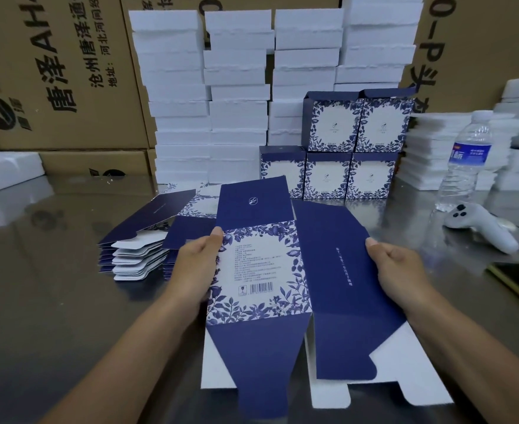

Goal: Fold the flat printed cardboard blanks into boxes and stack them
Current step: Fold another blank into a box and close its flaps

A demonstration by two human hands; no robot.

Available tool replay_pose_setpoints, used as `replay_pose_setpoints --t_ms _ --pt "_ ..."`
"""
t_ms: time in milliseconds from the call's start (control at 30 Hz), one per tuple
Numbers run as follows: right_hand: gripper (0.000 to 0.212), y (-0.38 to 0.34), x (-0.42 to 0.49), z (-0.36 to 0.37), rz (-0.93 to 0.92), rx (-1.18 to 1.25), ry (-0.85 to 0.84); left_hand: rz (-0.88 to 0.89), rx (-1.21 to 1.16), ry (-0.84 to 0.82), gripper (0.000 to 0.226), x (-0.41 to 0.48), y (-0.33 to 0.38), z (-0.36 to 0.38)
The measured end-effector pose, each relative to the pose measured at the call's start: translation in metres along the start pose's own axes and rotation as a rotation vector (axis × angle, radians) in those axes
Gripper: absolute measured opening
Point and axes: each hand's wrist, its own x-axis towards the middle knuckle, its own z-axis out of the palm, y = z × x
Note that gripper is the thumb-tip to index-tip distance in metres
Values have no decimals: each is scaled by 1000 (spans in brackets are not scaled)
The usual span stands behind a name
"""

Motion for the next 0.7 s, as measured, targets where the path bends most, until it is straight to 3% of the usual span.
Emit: replay_pose_setpoints --t_ms 200,400,700 --pt "46 1 1 0 27 96 -7 230 127 61 40 -2 -1 2" --pt "43 0 -4 4 70 170 -67 205 108 79 35 -1 -4 -3" --pt "50 0 3 -2 -40 -67 4 110 -4 4 44 1 -7 1"
